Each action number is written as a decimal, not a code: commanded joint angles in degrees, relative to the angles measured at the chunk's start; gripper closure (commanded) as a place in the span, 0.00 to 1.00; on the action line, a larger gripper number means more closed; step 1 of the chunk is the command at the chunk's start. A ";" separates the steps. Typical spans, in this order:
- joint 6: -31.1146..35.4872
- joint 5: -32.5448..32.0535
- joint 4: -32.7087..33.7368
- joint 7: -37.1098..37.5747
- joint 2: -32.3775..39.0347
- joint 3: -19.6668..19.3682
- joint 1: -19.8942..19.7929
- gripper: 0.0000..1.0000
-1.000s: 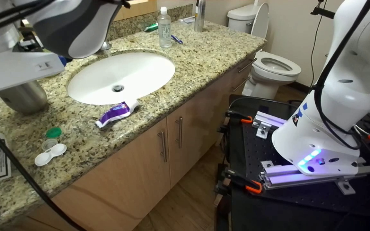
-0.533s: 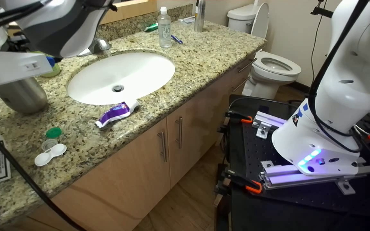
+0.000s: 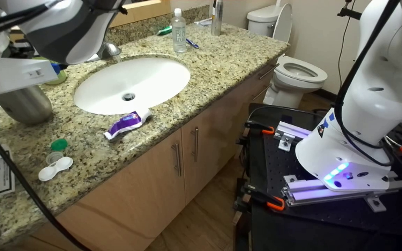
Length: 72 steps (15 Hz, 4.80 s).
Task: Remove the blue toothbrush from the silver cup and place it on the right side of the counter, pick up the toothbrush and place it under the running water, put the toothbrush back on the right side of the counter, close the faucet
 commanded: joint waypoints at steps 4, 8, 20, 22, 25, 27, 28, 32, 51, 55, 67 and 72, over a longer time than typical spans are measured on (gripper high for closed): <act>0.30 1.28 0.56 -0.29 -0.50 0.35 -0.61 0.96; -0.81 5.34 -0.64 -1.84 -2.12 1.42 -0.92 0.99; -14.40 16.58 -7.38 -8.83 -19.23 -2.79 -1.16 0.98; -19.99 24.43 -11.16 -17.39 -24.88 -2.07 -3.56 0.98; -24.71 37.16 -16.73 -28.90 -32.68 -2.92 -6.58 0.98; -25.00 46.36 -21.77 -35.95 -37.93 -4.31 -8.92 0.98; -24.48 50.81 -24.31 -39.39 -40.24 -5.25 -10.03 0.98; -21.62 67.75 -35.54 -51.30 -48.18 -10.14 -14.18 0.98; -13.27 82.56 -57.68 -47.78 -52.96 -16.65 -36.22 0.98; -7.89 84.39 -49.39 -40.91 -41.18 -20.75 -36.12 0.98; -20.27 97.27 -24.96 -29.16 -7.20 -27.30 -38.21 0.83; -26.93 94.57 -21.19 -26.07 -7.23 -28.12 -38.24 0.43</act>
